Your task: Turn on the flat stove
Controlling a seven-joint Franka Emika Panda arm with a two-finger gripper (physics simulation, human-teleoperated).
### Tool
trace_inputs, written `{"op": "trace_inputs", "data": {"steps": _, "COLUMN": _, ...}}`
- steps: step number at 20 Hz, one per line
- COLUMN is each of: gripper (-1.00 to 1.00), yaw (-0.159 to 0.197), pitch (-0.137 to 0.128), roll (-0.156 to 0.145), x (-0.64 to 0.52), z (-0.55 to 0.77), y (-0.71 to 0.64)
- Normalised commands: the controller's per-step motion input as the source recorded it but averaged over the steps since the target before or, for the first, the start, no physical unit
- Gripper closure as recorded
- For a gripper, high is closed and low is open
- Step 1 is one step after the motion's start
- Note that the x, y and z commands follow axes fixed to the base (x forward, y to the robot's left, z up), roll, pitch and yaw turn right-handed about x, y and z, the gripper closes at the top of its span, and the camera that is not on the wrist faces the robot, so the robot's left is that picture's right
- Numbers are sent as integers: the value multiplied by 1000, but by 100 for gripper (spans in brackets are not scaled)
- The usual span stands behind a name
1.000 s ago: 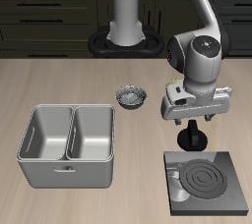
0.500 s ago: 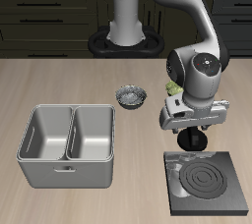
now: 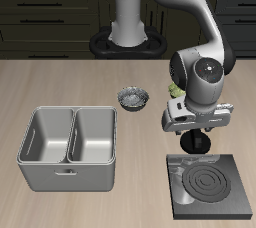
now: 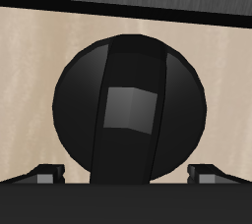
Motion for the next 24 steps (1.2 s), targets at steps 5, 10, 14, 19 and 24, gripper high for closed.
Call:
{"op": "trace_inputs", "data": {"steps": 5, "gripper": 100, "yaw": -20, "pitch": -9, "roll": -41, "x": -49, "z": 124, "y": -336}}
{"op": "trace_inputs", "data": {"steps": 10, "gripper": 100, "yaw": -15, "pitch": -25, "roll": -8, "x": -29, "z": 164, "y": -203}}
{"op": "trace_inputs", "data": {"steps": 14, "gripper": 100, "yaw": -5, "pitch": -74, "roll": -13, "x": 19, "z": 428, "y": -389}}
{"op": "trace_inputs", "data": {"steps": 19, "gripper": 100, "yaw": 36, "pitch": -39, "roll": 9, "x": 8, "z": 230, "y": -228}}
{"op": "trace_inputs", "data": {"steps": 24, "gripper": 100, "yaw": 38, "pitch": -66, "roll": -22, "x": 46, "z": 508, "y": -544}}
